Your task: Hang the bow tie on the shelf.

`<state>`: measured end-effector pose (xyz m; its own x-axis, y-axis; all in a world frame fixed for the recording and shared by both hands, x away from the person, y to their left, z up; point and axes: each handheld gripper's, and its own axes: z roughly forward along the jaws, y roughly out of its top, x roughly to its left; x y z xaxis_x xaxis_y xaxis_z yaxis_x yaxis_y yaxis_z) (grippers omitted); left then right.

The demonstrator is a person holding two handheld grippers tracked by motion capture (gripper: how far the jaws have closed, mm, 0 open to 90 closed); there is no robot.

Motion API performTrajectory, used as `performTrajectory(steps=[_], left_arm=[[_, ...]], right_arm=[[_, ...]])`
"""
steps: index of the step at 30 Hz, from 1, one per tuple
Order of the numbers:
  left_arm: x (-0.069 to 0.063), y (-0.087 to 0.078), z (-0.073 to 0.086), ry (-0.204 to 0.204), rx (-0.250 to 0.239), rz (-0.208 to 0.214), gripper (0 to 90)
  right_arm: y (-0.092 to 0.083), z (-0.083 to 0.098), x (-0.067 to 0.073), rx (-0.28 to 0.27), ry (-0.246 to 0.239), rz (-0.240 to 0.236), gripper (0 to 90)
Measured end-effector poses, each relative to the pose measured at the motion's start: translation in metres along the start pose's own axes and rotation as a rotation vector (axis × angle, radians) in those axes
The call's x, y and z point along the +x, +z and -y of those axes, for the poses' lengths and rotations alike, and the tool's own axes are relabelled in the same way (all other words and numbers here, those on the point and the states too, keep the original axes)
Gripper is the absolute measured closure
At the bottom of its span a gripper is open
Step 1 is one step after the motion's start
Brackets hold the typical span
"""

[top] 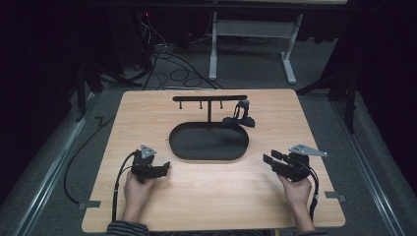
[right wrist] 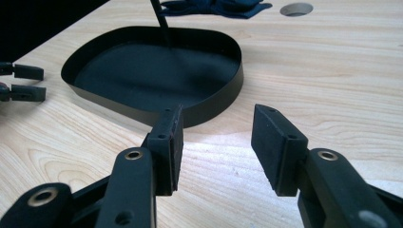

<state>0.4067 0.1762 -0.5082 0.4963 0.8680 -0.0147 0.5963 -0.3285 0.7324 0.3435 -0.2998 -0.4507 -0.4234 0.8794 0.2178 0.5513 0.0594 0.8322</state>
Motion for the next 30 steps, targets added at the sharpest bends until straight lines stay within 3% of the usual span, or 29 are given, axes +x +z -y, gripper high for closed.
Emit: performTrajectory(steps=[20, 30], left_arm=[[0.0, 0.0, 0.0, 0.0, 0.001, 0.001, 18.8], [0.0, 0.0, 0.0, 0.0, 0.0, 0.0, 18.8]], right_arm=[[0.039, 0.023, 0.004, 0.098, -0.04, 0.053, 53.8], [0.058, 0.029, 0.015, 0.181, -0.152, 0.137, 48.6]])
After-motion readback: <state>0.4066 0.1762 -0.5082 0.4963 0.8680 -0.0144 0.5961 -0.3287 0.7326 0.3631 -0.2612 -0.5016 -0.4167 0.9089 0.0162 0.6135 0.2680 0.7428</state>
